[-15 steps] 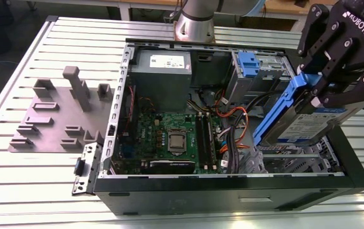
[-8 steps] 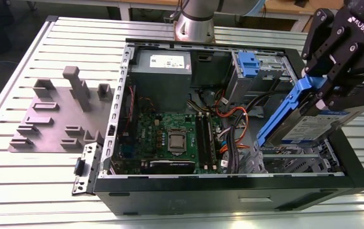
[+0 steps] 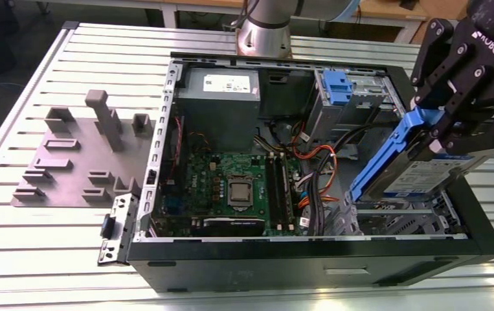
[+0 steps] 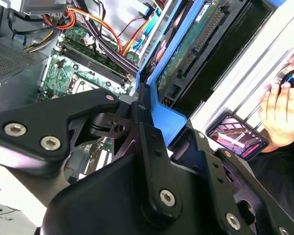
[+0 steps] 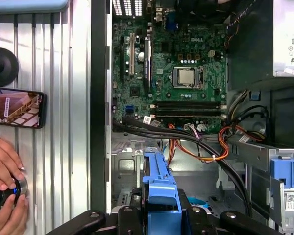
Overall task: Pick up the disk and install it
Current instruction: 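Insert the disk into the insertion slot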
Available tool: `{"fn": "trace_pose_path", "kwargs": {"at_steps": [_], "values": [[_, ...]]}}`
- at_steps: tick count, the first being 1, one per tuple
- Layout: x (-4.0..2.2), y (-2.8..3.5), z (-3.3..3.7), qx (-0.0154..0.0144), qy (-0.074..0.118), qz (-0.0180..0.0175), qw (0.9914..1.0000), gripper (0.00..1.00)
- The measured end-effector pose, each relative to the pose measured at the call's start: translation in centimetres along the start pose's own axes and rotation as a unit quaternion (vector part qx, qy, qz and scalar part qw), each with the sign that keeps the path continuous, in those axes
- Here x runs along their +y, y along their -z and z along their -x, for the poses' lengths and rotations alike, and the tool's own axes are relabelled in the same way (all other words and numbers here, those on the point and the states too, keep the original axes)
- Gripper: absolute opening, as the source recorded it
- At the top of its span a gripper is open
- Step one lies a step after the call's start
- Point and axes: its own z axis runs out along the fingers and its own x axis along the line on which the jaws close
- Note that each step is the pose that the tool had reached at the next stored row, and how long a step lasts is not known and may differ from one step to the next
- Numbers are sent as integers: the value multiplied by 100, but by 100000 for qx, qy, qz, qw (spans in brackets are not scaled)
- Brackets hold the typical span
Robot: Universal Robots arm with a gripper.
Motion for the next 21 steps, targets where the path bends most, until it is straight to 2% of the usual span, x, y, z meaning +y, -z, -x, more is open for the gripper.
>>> {"fn": "trace_pose_path", "kwargs": {"at_steps": [21], "values": [[-51,-142,-3,-1,-5,1,100000,36]]}}
